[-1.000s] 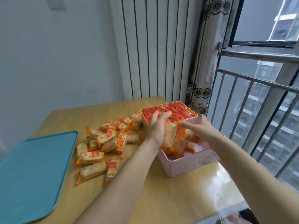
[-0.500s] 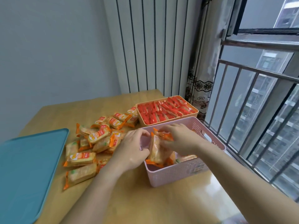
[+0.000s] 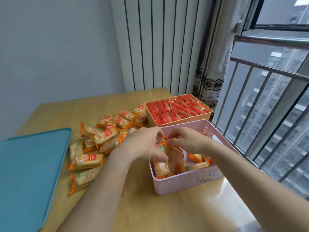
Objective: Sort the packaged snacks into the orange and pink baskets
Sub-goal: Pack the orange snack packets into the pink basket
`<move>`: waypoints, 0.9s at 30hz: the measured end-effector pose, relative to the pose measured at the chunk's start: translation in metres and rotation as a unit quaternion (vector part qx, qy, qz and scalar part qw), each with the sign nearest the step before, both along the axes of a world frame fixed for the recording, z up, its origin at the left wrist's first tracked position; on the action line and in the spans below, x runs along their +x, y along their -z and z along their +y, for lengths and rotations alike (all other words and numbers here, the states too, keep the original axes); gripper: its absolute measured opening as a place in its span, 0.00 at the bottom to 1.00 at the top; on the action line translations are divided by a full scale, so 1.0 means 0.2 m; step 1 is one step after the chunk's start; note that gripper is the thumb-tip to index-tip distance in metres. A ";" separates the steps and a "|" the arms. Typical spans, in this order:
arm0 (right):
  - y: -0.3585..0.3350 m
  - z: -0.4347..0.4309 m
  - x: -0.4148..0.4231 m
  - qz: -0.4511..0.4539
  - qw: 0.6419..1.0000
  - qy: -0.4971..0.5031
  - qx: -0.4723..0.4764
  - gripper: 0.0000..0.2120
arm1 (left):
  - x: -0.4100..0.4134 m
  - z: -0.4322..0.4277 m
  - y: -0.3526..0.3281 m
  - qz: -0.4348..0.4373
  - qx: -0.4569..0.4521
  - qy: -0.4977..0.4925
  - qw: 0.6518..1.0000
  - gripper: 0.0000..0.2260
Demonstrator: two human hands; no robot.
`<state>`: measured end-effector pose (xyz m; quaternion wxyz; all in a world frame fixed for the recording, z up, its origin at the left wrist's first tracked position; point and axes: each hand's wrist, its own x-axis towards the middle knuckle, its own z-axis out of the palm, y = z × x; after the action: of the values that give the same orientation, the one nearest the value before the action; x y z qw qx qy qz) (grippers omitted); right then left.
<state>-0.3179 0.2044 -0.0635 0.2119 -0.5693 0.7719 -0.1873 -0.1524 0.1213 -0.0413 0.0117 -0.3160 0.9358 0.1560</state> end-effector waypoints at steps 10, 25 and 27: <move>-0.07 0.01 -0.03 0.022 0.997 0.052 -0.053 0.04 | 0.10 -0.11 0.04 0.177 0.205 0.063 0.961 0.14; -0.07 -0.08 0.10 -0.110 0.982 0.114 -0.103 0.08 | 0.09 -0.13 0.13 0.209 -0.035 0.004 0.977 0.10; -0.06 -0.06 0.04 0.064 0.988 0.111 -0.082 0.08 | 0.08 -0.11 0.14 0.182 -0.087 -0.011 0.979 0.07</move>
<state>-0.3091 0.1926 -0.0519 0.0927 -0.5060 0.8245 -0.2357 -0.1355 0.0998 -0.0694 -0.1879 -0.2920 0.9288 0.1291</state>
